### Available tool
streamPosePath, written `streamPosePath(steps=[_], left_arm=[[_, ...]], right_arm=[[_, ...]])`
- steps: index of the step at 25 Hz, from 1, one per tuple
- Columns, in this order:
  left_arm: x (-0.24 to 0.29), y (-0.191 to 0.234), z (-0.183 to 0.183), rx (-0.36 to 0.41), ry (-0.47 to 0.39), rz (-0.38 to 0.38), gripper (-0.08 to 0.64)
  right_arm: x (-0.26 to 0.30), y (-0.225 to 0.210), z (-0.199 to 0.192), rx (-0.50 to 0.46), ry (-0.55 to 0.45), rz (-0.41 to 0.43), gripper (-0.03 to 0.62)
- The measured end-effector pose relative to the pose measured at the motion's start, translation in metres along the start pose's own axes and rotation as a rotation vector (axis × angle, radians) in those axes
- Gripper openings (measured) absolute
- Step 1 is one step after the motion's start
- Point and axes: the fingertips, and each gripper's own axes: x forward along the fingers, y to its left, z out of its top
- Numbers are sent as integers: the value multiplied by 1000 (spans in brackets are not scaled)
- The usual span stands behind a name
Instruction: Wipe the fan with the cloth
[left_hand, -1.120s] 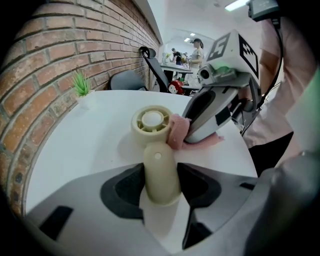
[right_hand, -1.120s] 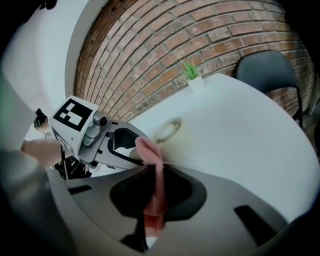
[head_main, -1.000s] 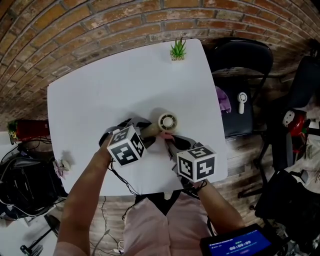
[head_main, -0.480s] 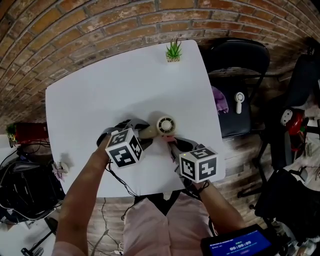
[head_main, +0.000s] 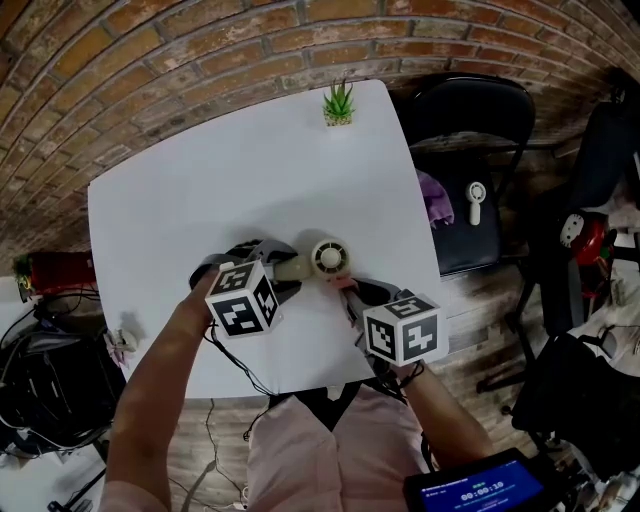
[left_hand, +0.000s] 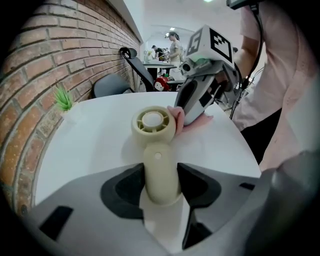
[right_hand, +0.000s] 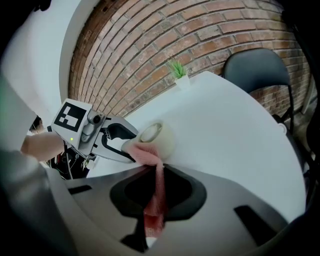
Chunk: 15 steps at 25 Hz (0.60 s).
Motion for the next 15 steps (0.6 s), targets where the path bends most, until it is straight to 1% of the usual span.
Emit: streamPosePath(steps=[15], left_arm=[[2, -4, 5, 163, 44, -57, 213]], right_arm=[[-13, -22, 2, -8, 13, -43, 34]])
